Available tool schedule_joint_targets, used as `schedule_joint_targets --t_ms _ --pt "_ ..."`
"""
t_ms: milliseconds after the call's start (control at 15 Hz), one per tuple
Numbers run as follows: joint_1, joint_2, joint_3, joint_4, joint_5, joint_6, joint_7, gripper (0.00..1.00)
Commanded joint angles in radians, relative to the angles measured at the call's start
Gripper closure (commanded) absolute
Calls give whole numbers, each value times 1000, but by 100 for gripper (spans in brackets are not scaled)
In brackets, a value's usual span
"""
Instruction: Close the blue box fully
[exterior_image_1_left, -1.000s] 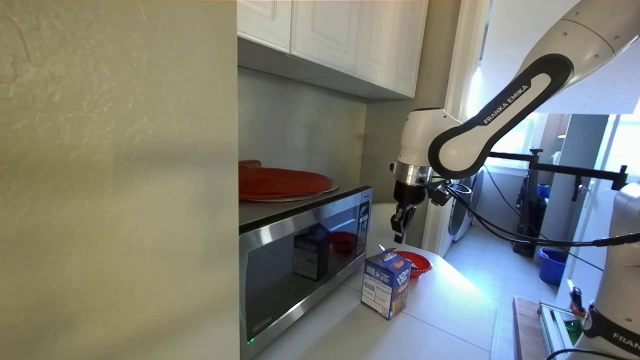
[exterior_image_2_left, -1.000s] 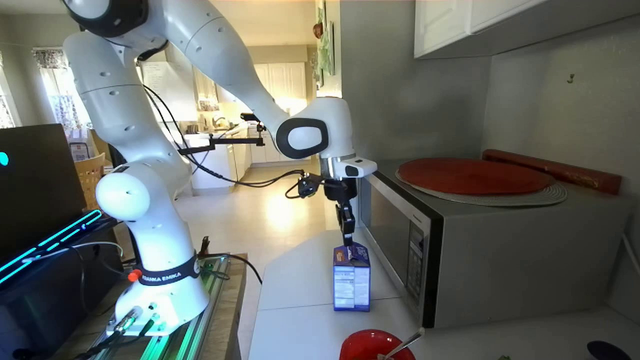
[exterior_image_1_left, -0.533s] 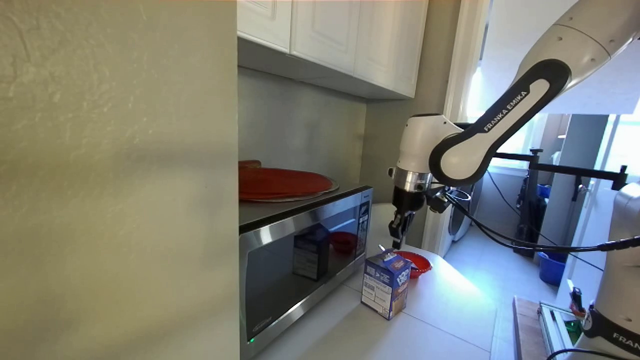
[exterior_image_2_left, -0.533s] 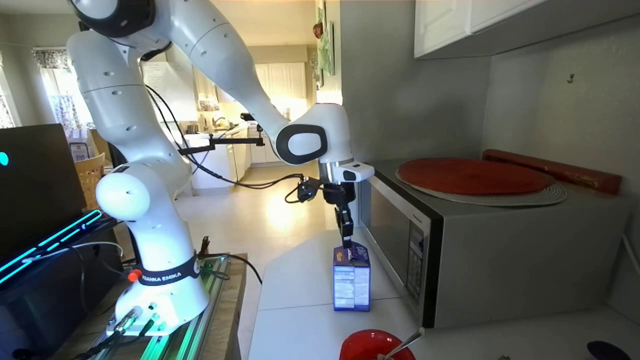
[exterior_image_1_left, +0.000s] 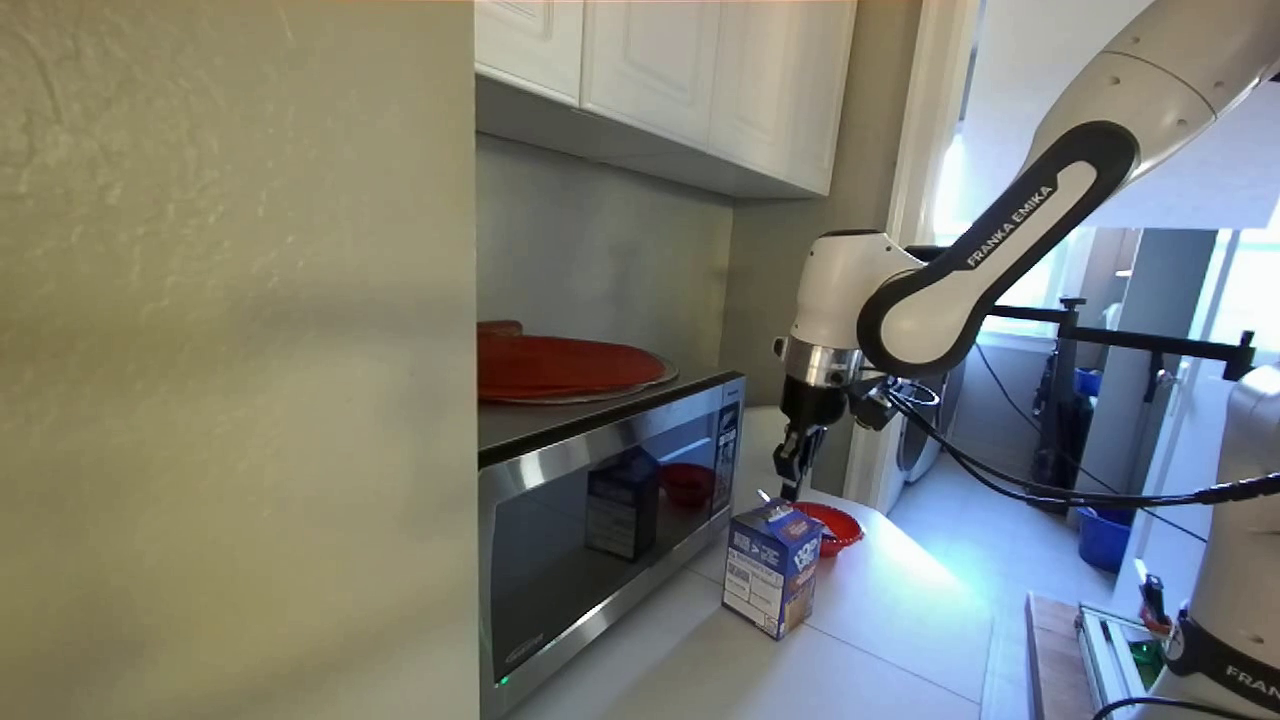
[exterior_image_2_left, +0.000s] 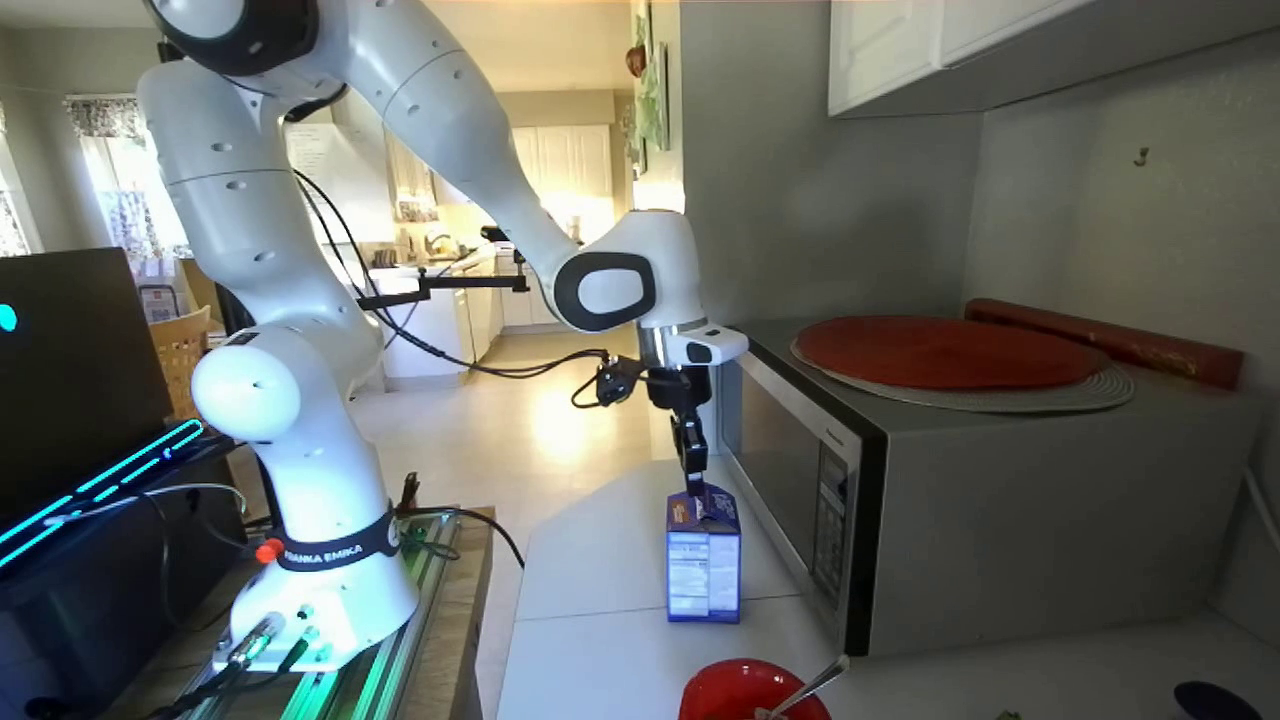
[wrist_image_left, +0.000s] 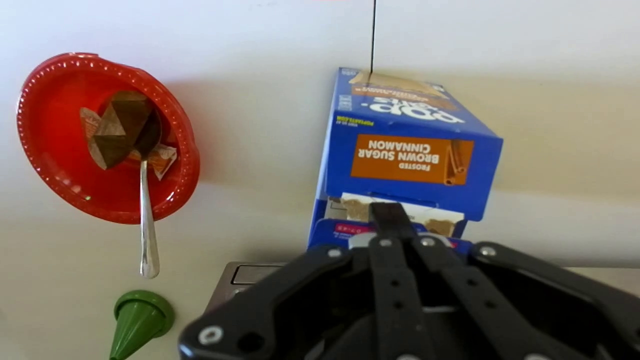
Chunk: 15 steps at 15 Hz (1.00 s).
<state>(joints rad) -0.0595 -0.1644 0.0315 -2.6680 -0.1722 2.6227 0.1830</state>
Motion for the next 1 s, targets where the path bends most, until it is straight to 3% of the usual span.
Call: schedule_joint_targets --t_ms 0,333,933 --pt "1 25 7 14 -10 22 34 100" --pt "10 43 19 37 -10 51 61 100" --pt "0 127 16 58 -130 93 186 100"
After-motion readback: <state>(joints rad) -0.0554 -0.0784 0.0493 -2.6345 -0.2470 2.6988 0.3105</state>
